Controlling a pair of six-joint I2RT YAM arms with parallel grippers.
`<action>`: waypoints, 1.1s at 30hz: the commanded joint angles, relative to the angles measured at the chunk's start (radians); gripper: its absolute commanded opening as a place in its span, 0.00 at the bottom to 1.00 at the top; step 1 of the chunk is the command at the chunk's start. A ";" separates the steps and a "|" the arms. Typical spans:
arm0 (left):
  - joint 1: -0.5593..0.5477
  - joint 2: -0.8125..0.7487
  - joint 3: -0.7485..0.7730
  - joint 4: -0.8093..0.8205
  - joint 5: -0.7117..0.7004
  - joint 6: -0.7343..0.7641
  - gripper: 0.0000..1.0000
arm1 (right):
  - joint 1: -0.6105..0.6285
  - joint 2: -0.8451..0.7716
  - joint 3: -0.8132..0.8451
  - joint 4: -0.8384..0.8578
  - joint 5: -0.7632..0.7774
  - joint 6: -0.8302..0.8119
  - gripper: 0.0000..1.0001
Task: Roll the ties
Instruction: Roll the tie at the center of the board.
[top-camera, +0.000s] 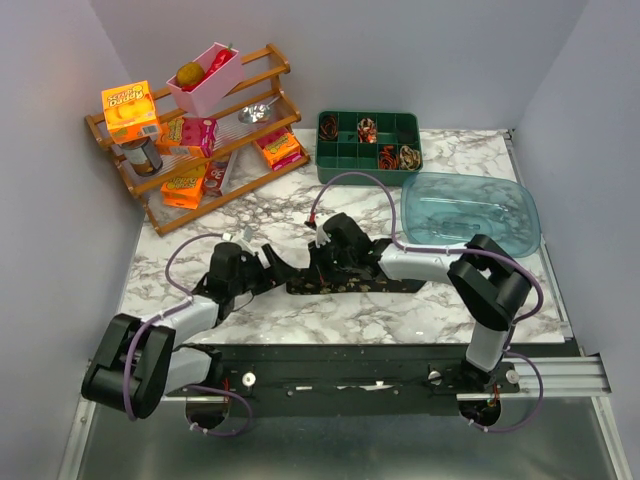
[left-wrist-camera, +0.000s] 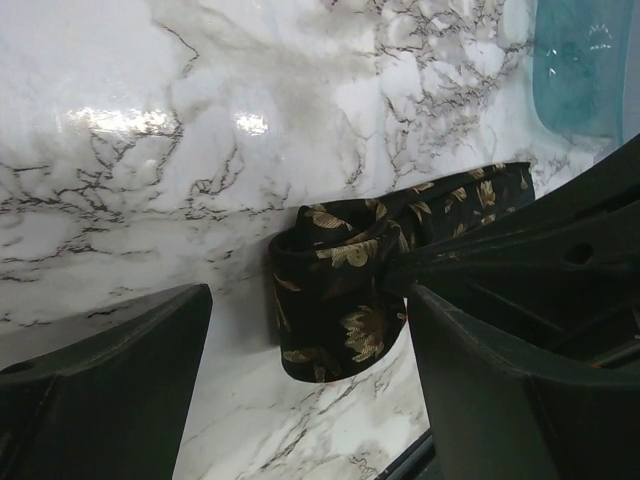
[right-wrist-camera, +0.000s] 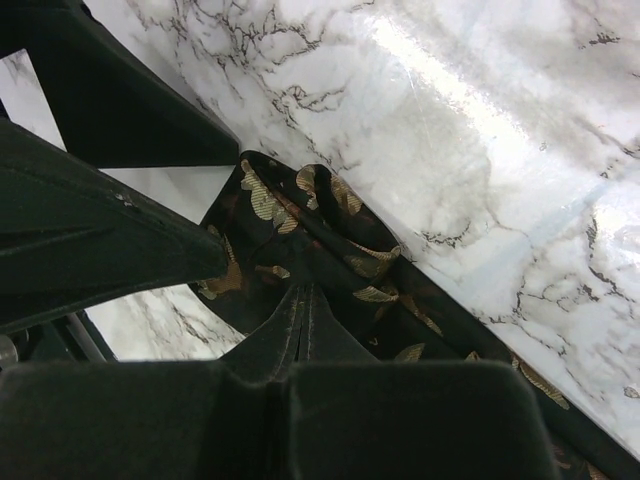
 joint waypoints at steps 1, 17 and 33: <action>-0.028 0.062 -0.027 0.150 0.038 0.017 0.86 | 0.004 0.035 -0.023 -0.046 0.077 -0.013 0.01; -0.046 0.238 -0.107 0.567 0.037 -0.025 0.42 | 0.005 0.023 -0.030 -0.042 0.076 0.001 0.01; -0.054 0.027 0.054 0.055 -0.034 0.181 0.15 | 0.005 -0.042 -0.070 -0.031 0.103 -0.011 0.01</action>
